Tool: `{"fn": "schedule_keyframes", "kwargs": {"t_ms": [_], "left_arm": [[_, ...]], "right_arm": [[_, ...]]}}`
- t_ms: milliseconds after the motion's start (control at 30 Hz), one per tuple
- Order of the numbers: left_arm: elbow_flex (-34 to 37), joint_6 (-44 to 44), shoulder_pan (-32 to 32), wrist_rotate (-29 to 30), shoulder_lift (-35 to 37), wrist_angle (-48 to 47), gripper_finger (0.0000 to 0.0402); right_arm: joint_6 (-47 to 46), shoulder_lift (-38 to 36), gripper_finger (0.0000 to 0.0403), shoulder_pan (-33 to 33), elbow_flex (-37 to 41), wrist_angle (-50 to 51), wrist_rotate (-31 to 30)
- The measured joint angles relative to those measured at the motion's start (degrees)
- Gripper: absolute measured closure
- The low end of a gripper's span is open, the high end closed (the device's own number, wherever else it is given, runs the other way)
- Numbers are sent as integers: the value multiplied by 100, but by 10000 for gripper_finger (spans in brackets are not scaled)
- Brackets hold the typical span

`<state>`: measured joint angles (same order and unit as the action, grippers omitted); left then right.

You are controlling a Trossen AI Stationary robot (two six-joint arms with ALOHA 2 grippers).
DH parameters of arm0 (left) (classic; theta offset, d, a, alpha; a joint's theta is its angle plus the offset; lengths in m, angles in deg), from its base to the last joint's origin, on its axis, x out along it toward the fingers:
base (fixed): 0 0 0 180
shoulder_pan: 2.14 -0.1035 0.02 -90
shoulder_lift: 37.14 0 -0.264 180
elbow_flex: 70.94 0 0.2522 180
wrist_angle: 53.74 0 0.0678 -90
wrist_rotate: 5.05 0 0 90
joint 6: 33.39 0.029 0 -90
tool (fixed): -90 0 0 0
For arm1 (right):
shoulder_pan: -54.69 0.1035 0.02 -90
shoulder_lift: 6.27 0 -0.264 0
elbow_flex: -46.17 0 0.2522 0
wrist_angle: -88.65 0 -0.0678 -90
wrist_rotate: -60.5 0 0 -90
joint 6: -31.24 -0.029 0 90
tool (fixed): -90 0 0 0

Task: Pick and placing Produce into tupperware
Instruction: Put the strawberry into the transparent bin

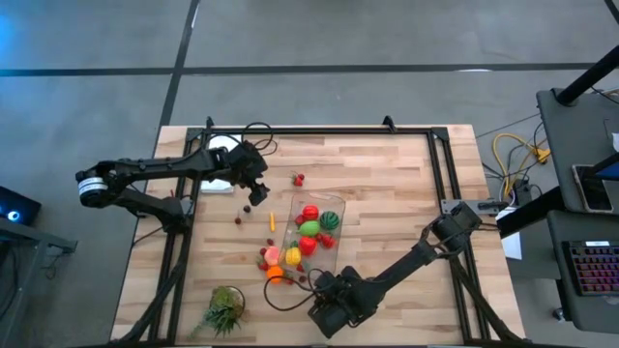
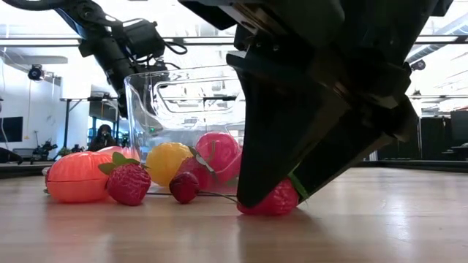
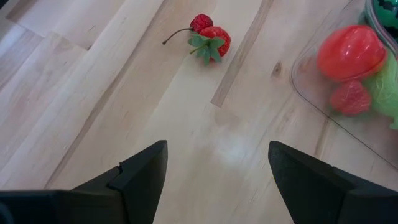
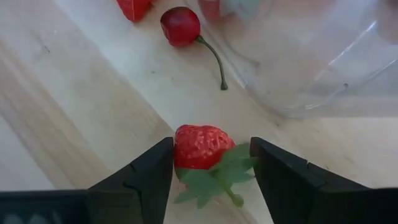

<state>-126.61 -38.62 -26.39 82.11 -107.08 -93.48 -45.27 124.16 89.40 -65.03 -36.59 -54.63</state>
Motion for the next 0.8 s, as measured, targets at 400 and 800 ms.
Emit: {"fn": "schedule_keyframes", "kwargs": {"t_ms": [400, 800], "left_arm": [[3, 7, 4, 0, 0, 15, 136], [4, 4, 2, 0, 0, 7, 136]], "right_arm": [[2, 0, 255, -1, 8, 12, -2], [-302, -2, 259, 13, -200, -59, 88]]}}
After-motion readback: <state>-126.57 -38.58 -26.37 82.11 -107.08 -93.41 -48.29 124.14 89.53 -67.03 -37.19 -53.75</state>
